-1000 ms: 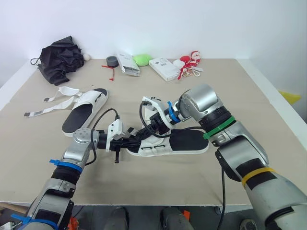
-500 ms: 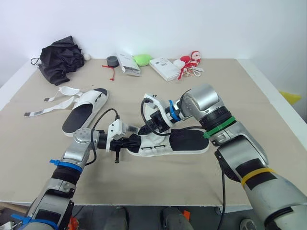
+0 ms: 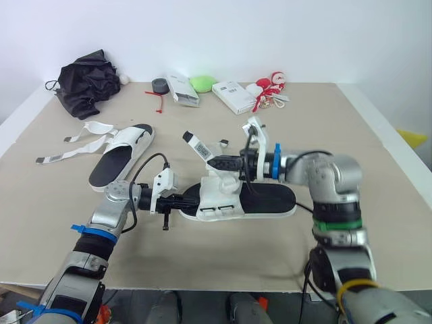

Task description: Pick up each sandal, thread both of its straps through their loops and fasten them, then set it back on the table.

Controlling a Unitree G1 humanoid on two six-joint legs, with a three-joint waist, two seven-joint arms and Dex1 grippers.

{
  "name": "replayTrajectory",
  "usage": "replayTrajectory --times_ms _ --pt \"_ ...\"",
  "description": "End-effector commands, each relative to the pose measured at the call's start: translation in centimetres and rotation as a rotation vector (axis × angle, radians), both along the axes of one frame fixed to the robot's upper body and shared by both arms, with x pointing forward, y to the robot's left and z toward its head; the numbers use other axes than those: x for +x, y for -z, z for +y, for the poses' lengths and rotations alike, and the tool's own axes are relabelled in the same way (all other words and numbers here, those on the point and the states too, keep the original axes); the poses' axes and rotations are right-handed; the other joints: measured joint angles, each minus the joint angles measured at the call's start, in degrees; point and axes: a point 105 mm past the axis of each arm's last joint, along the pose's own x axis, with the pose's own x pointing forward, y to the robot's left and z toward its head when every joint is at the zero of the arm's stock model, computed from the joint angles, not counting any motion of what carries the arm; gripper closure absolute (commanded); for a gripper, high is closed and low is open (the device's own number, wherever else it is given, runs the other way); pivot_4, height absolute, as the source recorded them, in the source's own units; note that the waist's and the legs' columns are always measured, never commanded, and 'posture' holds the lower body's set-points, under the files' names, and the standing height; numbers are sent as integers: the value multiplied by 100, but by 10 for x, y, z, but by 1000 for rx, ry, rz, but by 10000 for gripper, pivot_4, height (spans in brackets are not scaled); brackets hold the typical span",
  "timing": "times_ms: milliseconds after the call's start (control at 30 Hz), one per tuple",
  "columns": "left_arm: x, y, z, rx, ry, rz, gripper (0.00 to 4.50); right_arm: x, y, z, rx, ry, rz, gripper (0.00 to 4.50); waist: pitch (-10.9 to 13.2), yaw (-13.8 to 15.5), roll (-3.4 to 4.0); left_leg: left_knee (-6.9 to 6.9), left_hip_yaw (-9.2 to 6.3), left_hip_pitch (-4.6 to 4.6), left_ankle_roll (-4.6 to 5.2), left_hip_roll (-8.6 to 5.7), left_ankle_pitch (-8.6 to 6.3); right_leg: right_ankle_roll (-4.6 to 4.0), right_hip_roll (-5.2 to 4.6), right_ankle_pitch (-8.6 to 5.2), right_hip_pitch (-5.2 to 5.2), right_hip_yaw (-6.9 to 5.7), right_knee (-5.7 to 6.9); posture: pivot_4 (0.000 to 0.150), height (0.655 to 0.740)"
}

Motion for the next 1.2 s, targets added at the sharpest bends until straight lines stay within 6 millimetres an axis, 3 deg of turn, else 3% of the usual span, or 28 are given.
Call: replayTrajectory --times_ms 33,200,367,500,600,700,800,833,867,1000,1133,1200 --pt "-16 52 7 154 12 192 45000 -40 -18 11 47 -184 -260 44608 1 -34 9 5 8 0 -7 1 -5 0 1 0 -4 9 0 1500 7380" --pt "-11 48 6 158 29 194 45000 -28 -26 16 51 -188 -395 44608 4 -75 14 16 25 15 3 -4 11 -15 -3 14 -1 26 0 1500 7380" --pt "-9 45 6 163 37 194 45000 -40 -38 15 99 -353 -488 44608 3 -57 0 14 27 7 7 0 22 -34 -1 5 2 26 -2 1500 7380" --pt "-10 45 8 170 45 197 45000 -32 -29 20 66 -393 -524 44608 3 -54 1 3 24 -3 10 1 12 -3 4 8 -4 24 -2 1500 7380" --pt "-11 44 10 172 44 196 45000 -29 -22 23 43 -422 -512 35299 3 -52 1 1 16 -3 11 3 11 -6 8 5 -3 17 -1 1500 7380" --pt "-11 43 12 178 38 196 45000 -29 -16 21 21 -443 -515 20648 3 -53 0 4 17 -3 11 3 12 -7 8 6 -2 19 -1 1500 7380" --pt "-11 43 16 185 31 196 45000 -26 -10 16 2 -446 -520 9984 3 -57 0 5 19 -1 11 3 12 -8 8 9 -2 20 -1 1500 7380" --pt "-11 42 17 186 30 196 45000 -25 -8 14 -11 -445 -530 3823 3 -58 0 5 19 0 11 4 12 -9 9 9 -2 20 -1 1500 7380" --pt "-10 42 17 187 28 196 45000 -25 -6 10 -28 -459 -535 608 3 -58 0 4 19 0 11 5 12 -9 10 9 -3 20 0 1500 7380" --pt "-10 42 18 190 25 196 45000 -24 -9 1 -51 -475 -551 608 4 -63 1 3 19 2 11 8 12 -11 14 8 -3 20 1 1500 7380" --pt "-9 41 17 190 27 193 45000 -19 -39 -3 1 -409 -479 608 6 -67 5 3 19 4 11 11 12 -15 18 11 -3 21 4 1500 7380" --pt "-9 41 17 189 26 193 45000 -30 -50 -5 -24 -455 -400 608 13 -64 17 4 21 4 9 12 13 -18 17 14 -4 24 6 1500 7380"
